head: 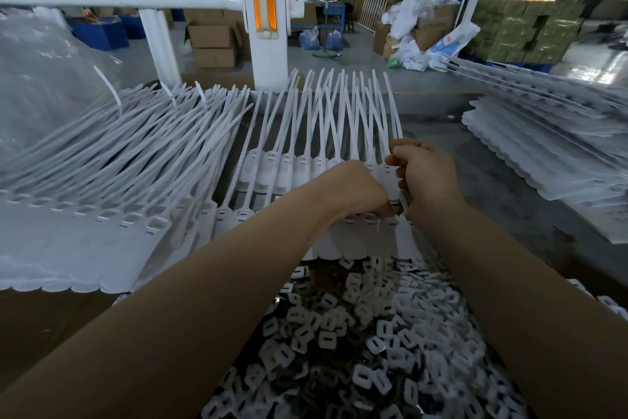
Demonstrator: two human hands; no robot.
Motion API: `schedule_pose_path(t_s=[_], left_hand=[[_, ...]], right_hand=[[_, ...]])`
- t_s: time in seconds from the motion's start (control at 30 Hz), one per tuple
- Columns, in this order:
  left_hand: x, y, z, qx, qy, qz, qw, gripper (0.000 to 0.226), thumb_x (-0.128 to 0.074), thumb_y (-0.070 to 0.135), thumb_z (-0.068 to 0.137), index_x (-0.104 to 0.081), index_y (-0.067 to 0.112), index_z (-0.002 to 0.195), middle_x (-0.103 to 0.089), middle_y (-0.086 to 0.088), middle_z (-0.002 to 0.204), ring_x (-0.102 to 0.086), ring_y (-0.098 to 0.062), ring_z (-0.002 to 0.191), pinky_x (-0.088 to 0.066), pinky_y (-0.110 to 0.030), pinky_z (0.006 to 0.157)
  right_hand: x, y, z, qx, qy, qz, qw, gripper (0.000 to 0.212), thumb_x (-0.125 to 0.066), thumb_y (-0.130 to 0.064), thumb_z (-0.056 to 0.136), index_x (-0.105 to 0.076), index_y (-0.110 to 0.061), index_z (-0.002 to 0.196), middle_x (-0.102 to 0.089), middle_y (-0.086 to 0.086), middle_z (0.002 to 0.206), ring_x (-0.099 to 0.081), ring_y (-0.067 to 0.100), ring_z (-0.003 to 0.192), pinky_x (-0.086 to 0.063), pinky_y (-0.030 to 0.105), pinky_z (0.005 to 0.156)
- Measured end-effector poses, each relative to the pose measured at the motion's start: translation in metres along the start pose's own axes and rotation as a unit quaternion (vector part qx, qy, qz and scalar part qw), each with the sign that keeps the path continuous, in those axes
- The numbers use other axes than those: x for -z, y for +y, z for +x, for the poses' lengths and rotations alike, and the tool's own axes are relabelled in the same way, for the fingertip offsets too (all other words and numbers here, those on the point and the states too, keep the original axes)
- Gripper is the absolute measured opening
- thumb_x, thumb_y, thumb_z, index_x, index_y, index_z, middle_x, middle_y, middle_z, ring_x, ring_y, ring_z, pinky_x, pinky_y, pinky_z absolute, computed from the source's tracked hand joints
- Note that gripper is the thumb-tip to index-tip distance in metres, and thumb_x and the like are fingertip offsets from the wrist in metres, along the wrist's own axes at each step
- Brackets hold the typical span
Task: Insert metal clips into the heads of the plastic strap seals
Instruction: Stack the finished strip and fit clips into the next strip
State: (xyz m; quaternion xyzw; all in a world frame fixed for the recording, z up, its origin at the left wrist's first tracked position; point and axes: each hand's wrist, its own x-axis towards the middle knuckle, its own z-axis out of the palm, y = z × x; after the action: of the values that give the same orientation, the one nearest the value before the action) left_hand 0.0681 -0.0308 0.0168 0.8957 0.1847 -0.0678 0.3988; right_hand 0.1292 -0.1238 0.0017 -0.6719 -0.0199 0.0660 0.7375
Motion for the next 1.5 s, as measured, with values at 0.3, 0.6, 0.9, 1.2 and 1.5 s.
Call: schedule_pose_path(t_s=[0.3,0.6,0.9,1.2,1.5], left_hand=[[0.003,0.004,0.006,-0.001,-0.022,0.058,0.998,0.03,-0.079,0.028,0.079,-0.067,0.006,0.096,-0.06,-0.004,0.081,-0.054,-0.016,0.067,-0.044,-0.024,0.056],[0.008,0.028,0.001,-0.045,-0.063,0.211,0.974,0.023,-0.064,0.033,0.092,-0.062,0.011,0.085,-0.051,0.001,0.071,-0.047,-0.009,0.058,-0.038,-0.014,0.046],[0.024,-0.007,-0.015,-0.185,-0.045,0.1,0.976,0.014,-0.073,0.022,0.086,-0.077,0.016,0.097,-0.071,0.008,0.085,-0.063,-0.003,0.068,-0.046,-0.008,0.059],[0.052,-0.041,-0.072,-0.258,-0.147,0.16,0.941,0.011,-0.082,0.03,0.075,-0.076,0.032,0.084,-0.067,0.022,0.076,-0.059,0.006,0.066,-0.043,-0.006,0.063],[0.056,-0.045,-0.071,-0.201,-0.147,0.269,0.93,0.023,-0.085,0.039,0.068,-0.063,0.037,0.074,-0.059,0.034,0.079,-0.057,0.01,0.068,-0.041,-0.006,0.052]], right_hand=[[0.0,0.0,0.0,-0.006,-0.001,-0.009,1.0,0.013,-0.056,-0.01,0.091,-0.067,-0.019,0.091,-0.062,-0.003,0.07,-0.052,-0.002,0.044,-0.041,0.016,0.045],[0.0,-0.003,-0.003,0.011,-0.008,-0.022,1.0,0.02,-0.051,-0.003,0.091,-0.065,-0.018,0.088,-0.062,0.0,0.08,-0.053,0.005,0.066,-0.04,0.021,0.063],[0.0,-0.001,0.0,-0.003,-0.008,-0.03,1.0,0.02,-0.051,-0.006,0.091,-0.065,-0.021,0.088,-0.063,0.0,0.08,-0.052,0.009,0.073,-0.038,0.027,0.064],[0.0,0.001,0.003,-0.013,-0.005,-0.03,0.999,0.019,-0.052,-0.008,0.091,-0.067,-0.02,0.094,-0.064,-0.003,0.076,-0.05,0.006,0.064,-0.04,0.024,0.067],[0.002,0.0,0.003,-0.017,-0.006,-0.036,0.999,0.019,-0.052,-0.009,0.091,-0.066,-0.023,0.09,-0.065,-0.002,0.077,-0.049,0.007,0.066,-0.04,0.025,0.068]])
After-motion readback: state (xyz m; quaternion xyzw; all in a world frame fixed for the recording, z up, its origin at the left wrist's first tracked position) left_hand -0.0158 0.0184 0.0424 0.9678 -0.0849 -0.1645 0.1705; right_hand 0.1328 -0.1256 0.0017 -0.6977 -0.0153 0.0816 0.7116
